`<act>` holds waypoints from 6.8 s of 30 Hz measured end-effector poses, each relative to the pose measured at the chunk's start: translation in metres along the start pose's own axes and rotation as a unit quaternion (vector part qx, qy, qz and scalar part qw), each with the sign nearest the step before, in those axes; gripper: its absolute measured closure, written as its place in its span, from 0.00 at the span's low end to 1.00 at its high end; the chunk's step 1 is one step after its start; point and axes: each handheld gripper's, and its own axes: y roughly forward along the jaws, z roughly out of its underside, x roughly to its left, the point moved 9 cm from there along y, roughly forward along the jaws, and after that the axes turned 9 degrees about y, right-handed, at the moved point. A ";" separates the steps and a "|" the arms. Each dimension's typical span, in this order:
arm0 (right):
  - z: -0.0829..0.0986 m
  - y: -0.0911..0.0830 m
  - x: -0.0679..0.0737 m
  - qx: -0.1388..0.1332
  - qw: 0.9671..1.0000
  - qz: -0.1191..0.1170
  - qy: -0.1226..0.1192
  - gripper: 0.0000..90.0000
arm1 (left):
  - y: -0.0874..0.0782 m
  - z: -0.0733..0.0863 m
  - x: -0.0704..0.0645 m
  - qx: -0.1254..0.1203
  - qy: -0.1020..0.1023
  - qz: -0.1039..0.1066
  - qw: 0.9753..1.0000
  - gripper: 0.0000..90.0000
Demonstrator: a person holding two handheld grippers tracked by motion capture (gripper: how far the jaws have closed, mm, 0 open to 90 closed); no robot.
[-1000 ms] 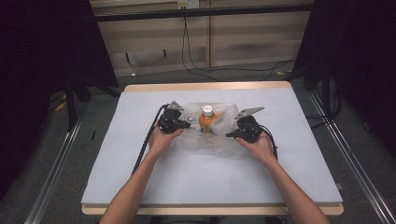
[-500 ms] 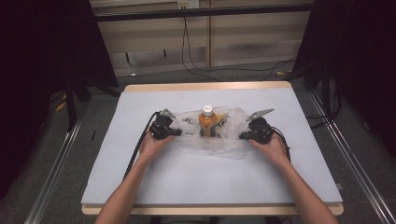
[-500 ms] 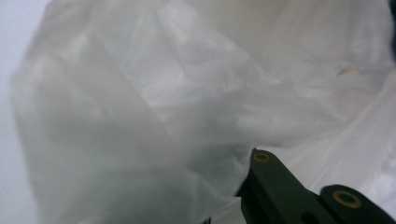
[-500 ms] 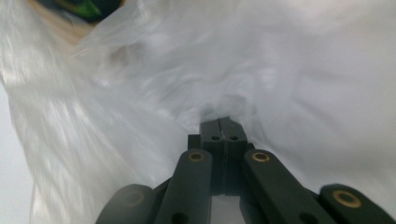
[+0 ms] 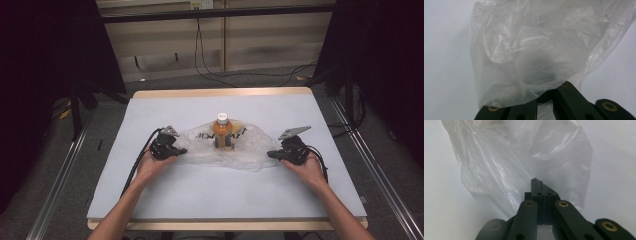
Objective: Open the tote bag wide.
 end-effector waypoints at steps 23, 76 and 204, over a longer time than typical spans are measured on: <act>-0.065 -0.053 0.050 -0.105 0.992 -0.051 -0.037 1.00 | -0.075 -0.062 -0.050 -0.145 0.047 0.017 0.988 1.00; -0.137 0.124 0.012 0.147 0.989 -0.010 0.000 1.00 | 0.018 -0.028 -0.183 0.067 0.233 0.117 0.963 1.00; -0.047 -0.071 0.054 -0.228 0.972 -0.061 0.007 0.28 | -0.085 -0.033 -0.047 -0.227 0.012 -0.045 0.973 0.39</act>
